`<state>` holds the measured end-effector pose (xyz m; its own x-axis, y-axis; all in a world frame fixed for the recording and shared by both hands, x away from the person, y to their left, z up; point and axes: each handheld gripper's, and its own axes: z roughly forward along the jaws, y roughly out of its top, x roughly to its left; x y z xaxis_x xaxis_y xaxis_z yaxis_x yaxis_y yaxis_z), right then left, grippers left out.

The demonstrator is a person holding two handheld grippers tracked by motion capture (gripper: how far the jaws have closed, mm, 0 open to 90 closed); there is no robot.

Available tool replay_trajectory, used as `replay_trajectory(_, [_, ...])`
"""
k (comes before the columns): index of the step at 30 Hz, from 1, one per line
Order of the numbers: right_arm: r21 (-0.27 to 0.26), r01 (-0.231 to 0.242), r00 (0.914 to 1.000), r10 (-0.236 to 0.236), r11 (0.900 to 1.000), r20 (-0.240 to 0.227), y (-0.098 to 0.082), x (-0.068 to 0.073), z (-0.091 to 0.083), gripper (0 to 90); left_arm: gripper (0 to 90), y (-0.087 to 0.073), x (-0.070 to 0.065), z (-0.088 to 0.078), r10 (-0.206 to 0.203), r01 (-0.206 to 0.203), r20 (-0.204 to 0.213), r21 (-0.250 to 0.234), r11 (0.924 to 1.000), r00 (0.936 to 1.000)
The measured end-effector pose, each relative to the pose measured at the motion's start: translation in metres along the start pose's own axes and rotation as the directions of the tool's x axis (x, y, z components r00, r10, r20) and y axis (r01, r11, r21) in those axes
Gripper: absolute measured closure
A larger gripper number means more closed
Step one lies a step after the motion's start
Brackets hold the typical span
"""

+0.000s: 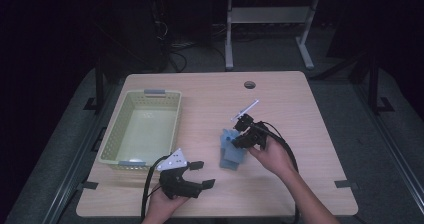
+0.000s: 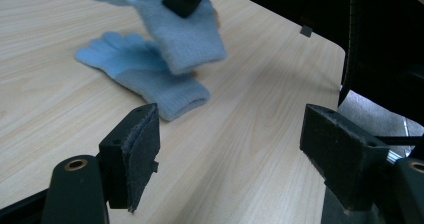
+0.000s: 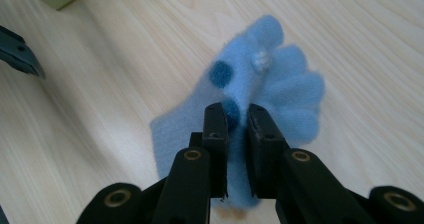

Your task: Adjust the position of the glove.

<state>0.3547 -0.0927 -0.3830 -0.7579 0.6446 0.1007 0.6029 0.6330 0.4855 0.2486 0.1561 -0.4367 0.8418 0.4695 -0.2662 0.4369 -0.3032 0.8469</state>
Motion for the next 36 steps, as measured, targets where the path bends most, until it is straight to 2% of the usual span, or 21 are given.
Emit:
replay_trajectory(3, [0.006,0.009,0.9999,-0.008,1.0,-0.008,0.004,0.005,0.004,80.5,23.8,0.0,0.004,-0.003,-0.009,0.009,-0.006,-0.01,0.9999,0.9999])
replay_trajectory(7, [0.04,0.024,0.9997,-0.024,0.999,-0.007,0.006,0.008,0.014,80.4,23.8,0.0,0.007,-0.006,-0.035,0.035,-0.026,-0.023,0.9991,0.999])
replay_trajectory(17, [0.09,0.021,0.9997,-0.021,0.996,-0.011,0.005,0.007,0.03,78.8,24.0,0.0,0.01,-0.009,-0.05,0.049,-0.037,-0.043,0.9979,0.998])
replay_trajectory(21, [0.101,0.037,0.9992,-0.038,0.994,0.013,0.003,0.007,0.037,76.4,24.3,0.0,0.01,-0.009,-0.055,0.053,-0.039,-0.045,0.9976,0.9977])
replay_trajectory(23, [0.11,0.042,0.9979,-0.048,0.993,0.044,0.003,0.008,0.04,72.3,24.3,0.0,0.009,-0.008,-0.059,0.057,-0.037,-0.047,0.9973,0.9976])
replay_trajectory(24, [0.112,0.045,0.9977,-0.05,0.993,0.045,0.003,0.008,0.04,69.6,24.3,0.0,0.009,-0.008,-0.059,0.057,-0.037,-0.046,0.9973,0.9976])
replay_trajectory(26, [0.099,0.037,0.9976,-0.042,0.994,0.055,0.003,0.008,0.04,64.0,24.3,0.0,0.009,-0.008,-0.055,0.054,-0.038,-0.037,0.9979,0.9978])
replay_trajectory(29, [0.048,0.014,0.9979,-0.017,0.999,0.062,0.003,0.008,0.033,59.8,24.3,-0.001,0.009,-0.007,-0.06,0.059,-0.037,-0.037,0.9976,0.9975])
replay_trajectory(30, [0.038,0.01,0.9979,-0.012,0.999,0.063,0.003,0.008,0.031,61.2,24.3,-0.001,0.009,-0.006,-0.065,0.063,-0.04,-0.033,0.9974,0.9971])
replay_trajectory(31, [0.026,0.013,0.9983,-0.015,1.0,0.057,0.002,0.01,0.03,67.8,24.4,-0.001,0.009,-0.006,-0.067,0.065,-0.045,-0.029,0.9974,0.9968])
replay_trajectory(33, [0.026,0.02,0.9983,-0.021,0.999,0.055,0.002,0.011,0.031,70.1,24.4,-0.001,0.009,-0.005,-0.068,0.067,-0.051,-0.021,0.9975,0.9964])
replay_trajectory(36, [0.048,0.017,0.9988,-0.019,0.999,0.045,0.0,0.012,0.042,75.1,24.8,-0.001,0.007,-0.004,-0.072,0.07,-0.049,-0.029,0.9971,0.9962])
